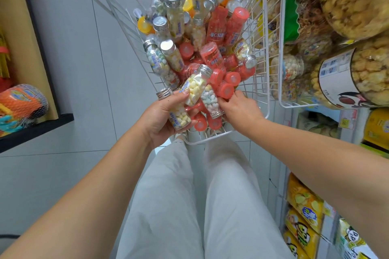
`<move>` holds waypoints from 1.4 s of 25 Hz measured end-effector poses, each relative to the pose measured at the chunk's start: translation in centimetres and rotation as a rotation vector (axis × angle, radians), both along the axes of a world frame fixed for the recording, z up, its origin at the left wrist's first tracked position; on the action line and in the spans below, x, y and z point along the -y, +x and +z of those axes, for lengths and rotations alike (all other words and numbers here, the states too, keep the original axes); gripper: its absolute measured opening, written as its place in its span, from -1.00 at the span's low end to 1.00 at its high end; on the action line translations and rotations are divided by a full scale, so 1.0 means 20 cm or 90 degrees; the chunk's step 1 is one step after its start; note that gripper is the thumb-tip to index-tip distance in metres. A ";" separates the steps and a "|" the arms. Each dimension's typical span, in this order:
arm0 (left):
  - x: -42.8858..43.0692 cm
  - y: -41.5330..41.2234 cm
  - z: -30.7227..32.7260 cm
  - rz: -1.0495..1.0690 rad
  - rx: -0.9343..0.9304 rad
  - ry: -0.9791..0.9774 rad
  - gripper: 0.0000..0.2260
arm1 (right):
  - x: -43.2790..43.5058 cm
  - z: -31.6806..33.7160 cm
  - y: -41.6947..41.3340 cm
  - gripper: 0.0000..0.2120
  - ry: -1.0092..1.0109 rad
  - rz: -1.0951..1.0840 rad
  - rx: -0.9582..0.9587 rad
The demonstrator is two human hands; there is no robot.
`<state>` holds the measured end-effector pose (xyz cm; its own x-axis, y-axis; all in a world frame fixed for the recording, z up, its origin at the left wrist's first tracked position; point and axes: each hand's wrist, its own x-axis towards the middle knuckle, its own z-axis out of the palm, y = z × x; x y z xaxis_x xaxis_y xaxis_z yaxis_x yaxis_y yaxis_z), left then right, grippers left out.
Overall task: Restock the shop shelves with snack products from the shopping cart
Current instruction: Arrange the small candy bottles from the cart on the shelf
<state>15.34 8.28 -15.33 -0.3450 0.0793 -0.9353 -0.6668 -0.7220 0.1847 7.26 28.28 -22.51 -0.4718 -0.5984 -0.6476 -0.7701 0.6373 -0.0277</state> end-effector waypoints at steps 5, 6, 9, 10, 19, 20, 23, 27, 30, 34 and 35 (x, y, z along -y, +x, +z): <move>-0.02 -0.01 0.02 -0.001 -0.007 0.004 -0.85 | 0.04 0.01 0.00 -0.61 -0.004 -0.102 0.023; -0.02 -0.01 0.03 0.007 -0.007 0.013 -0.79 | 0.02 0.03 -0.01 -0.62 -0.038 -0.138 0.042; -0.03 -0.02 0.07 0.029 -0.018 0.043 -0.67 | -0.07 0.17 -0.02 -0.65 -0.114 -0.301 0.120; -0.04 -0.03 0.09 0.026 -0.027 0.048 -0.67 | -0.11 0.25 -0.03 -0.65 -0.162 -0.412 0.161; -0.21 -0.23 0.73 -0.079 -0.227 0.135 -0.65 | -0.31 1.34 0.08 -0.67 -0.732 -0.913 0.308; -0.24 -0.25 0.82 -0.094 -0.255 0.159 -0.61 | -0.34 1.45 0.10 -0.67 -0.769 -0.923 0.308; -0.39 -0.32 1.14 -0.171 -0.322 0.218 -0.58 | -0.44 1.77 0.18 -0.64 -0.860 -0.925 0.271; -0.65 -0.39 1.51 -0.270 -0.415 0.284 -0.36 | -0.61 2.10 0.29 -0.60 -1.015 -0.976 0.185; -0.91 -0.40 1.71 -0.328 -0.479 0.319 -0.39 | -0.76 2.27 0.37 -0.55 -1.097 -1.032 0.080; -1.33 -0.35 1.87 -0.359 -0.538 0.361 -0.28 | -1.08 2.44 0.45 -0.66 -1.145 -1.093 -0.104; -1.44 -0.33 1.90 -0.352 -0.557 0.379 -0.32 | -1.18 2.47 0.47 -0.71 -1.147 -1.112 -0.132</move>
